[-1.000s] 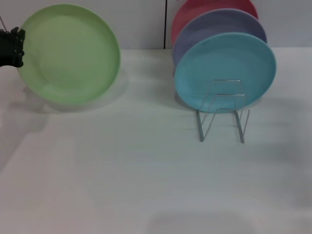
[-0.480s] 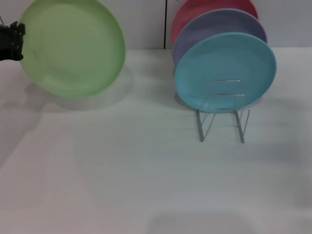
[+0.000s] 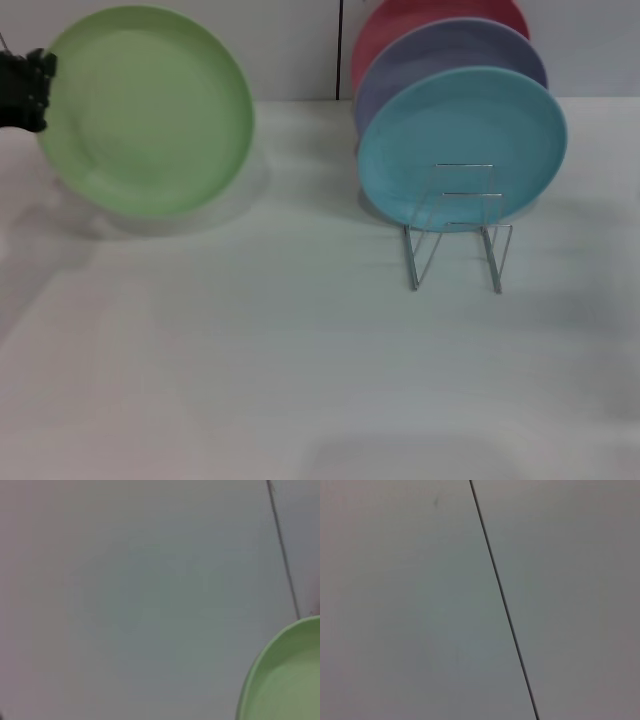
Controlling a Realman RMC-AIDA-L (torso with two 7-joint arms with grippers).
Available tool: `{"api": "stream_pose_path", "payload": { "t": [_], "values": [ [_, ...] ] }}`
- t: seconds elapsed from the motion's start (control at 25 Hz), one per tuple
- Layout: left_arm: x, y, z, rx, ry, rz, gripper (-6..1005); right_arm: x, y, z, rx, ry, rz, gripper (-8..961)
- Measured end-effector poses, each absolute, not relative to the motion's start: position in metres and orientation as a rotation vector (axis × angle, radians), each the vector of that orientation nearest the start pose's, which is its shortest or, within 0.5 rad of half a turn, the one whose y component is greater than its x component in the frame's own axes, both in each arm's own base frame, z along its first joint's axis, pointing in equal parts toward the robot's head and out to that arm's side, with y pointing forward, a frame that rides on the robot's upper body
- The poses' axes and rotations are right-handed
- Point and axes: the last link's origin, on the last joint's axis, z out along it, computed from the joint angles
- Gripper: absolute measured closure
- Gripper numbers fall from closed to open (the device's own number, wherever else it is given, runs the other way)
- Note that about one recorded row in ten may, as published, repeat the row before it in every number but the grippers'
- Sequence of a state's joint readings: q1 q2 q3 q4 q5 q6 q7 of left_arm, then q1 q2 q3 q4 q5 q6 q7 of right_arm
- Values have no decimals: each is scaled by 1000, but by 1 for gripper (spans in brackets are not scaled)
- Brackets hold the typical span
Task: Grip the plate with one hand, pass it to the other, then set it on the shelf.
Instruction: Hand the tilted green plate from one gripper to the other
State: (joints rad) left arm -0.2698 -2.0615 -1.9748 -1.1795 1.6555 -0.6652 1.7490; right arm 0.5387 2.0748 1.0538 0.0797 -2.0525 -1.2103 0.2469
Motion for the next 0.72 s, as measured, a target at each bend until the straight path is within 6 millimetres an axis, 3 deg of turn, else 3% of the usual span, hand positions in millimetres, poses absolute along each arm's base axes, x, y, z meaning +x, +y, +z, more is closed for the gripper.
{"api": "stream_pose_path", "payload": {
  "t": [0.2, 0.44, 0.72],
  "values": [
    [-258, 393, 103, -1946, -200, -174, 964, 342, 359, 49, -1162, 654, 831, 500],
    [-252, 393, 105, -1889, -76, -67, 964, 342, 359, 49, -1163, 656, 829, 499],
    [-238, 390, 91, -1748, 161, 169, 963, 343, 359, 47, -1166, 666, 825, 500]
  ]
}}
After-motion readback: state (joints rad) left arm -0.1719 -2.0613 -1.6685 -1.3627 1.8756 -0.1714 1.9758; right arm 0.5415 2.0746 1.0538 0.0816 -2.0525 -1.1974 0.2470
